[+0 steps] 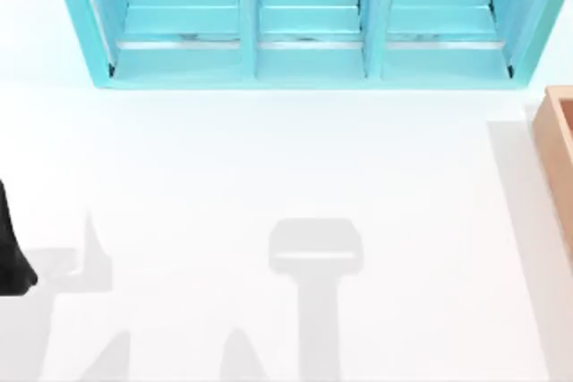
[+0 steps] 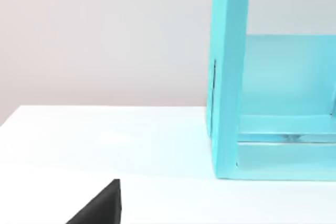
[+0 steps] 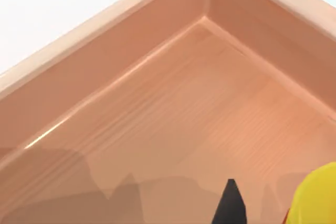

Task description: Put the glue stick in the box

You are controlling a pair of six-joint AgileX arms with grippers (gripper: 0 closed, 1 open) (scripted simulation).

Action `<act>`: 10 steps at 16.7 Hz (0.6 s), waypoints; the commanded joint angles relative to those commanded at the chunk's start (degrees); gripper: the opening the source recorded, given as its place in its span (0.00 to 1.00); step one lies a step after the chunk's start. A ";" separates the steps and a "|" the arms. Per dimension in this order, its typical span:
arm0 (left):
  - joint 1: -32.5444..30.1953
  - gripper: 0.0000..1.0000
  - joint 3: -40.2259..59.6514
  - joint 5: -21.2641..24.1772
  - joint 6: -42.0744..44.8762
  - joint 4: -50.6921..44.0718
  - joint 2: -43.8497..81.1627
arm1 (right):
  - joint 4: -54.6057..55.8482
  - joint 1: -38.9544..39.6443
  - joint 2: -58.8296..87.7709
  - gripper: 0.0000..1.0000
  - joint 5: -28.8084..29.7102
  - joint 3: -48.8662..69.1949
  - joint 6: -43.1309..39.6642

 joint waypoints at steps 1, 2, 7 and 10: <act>0.00 1.00 0.00 0.00 0.00 0.00 0.00 | -1.23 -1.56 -0.95 0.00 -1.73 -2.16 -3.08; 0.00 1.00 0.00 0.00 0.00 0.00 0.00 | -2.08 -2.89 -1.71 0.00 -3.15 -4.04 -5.56; 0.00 1.00 0.00 0.00 0.00 0.00 0.00 | -2.94 -5.22 -2.84 0.00 -5.44 -7.28 -9.47; 0.00 1.00 0.00 0.00 0.00 0.00 0.00 | -2.71 -4.89 -2.54 0.00 -5.30 -7.18 -9.24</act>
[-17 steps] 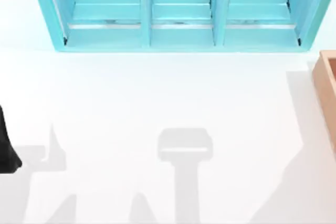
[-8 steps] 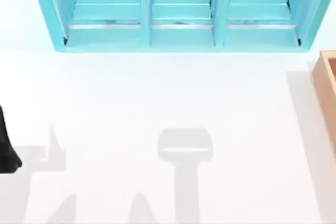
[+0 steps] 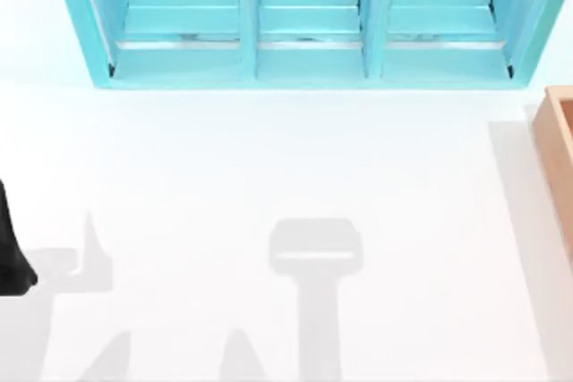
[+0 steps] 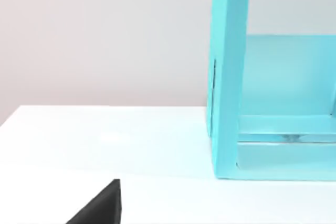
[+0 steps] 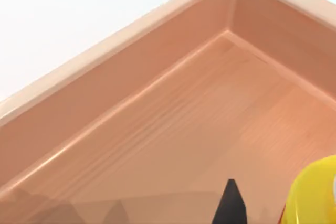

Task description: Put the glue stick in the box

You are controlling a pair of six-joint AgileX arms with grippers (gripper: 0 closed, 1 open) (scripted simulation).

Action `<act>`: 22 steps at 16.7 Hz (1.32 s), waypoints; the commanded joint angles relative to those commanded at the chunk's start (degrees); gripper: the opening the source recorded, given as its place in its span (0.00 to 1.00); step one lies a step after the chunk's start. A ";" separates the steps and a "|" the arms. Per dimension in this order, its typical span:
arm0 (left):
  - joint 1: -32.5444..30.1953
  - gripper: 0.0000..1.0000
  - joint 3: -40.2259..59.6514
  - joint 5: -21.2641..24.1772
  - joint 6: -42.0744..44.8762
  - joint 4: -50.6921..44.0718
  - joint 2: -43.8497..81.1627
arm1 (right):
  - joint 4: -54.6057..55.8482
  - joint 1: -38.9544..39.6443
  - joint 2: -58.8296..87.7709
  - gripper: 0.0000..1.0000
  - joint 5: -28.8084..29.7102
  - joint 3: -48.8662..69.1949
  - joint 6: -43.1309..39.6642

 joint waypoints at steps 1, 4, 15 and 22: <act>0.00 1.00 0.00 0.00 0.00 0.00 0.00 | 0.72 0.23 0.02 0.00 0.01 -0.26 0.50; 0.00 1.00 0.00 0.00 0.00 0.00 0.00 | 5.76 1.85 0.16 0.00 0.06 -2.08 4.01; 0.00 1.00 0.00 0.00 0.00 0.00 0.00 | 28.96 9.29 0.83 0.00 0.22 -10.38 20.10; 0.00 1.00 0.00 0.00 0.00 0.00 0.00 | 29.03 9.31 0.83 0.23 0.22 -10.41 20.14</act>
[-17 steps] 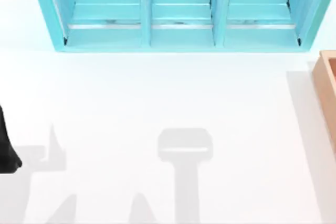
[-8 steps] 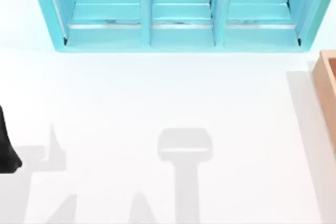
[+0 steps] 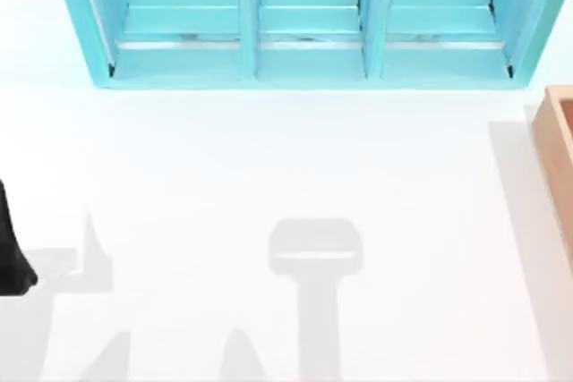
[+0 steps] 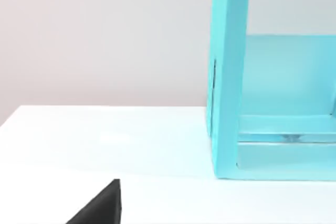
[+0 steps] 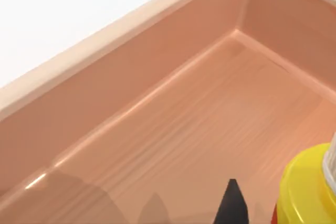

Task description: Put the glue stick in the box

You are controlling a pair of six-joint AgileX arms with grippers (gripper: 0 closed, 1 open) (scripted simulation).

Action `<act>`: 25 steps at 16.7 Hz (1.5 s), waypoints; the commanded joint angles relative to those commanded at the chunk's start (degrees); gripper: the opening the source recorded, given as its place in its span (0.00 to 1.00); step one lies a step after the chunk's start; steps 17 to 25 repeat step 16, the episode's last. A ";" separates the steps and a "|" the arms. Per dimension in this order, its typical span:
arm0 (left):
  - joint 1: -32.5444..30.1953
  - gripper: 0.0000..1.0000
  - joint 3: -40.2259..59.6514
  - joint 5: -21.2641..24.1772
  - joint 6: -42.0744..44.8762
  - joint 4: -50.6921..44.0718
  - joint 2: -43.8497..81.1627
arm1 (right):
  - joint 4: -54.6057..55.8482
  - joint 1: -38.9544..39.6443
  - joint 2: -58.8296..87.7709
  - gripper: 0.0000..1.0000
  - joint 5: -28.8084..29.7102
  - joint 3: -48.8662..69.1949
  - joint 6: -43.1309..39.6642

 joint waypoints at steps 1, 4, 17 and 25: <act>0.00 1.00 0.00 0.00 0.00 0.00 0.00 | 0.00 0.00 0.00 0.30 0.00 0.00 0.00; 0.00 1.00 0.00 0.00 0.00 0.00 0.00 | 0.00 0.00 0.00 0.53 0.00 0.00 0.00; 0.00 1.00 0.00 0.00 0.00 0.00 0.00 | 0.00 0.00 0.00 1.00 0.00 0.00 0.00; 0.00 1.00 0.00 0.00 0.00 0.00 0.00 | 0.00 0.00 0.00 1.00 0.00 0.00 0.00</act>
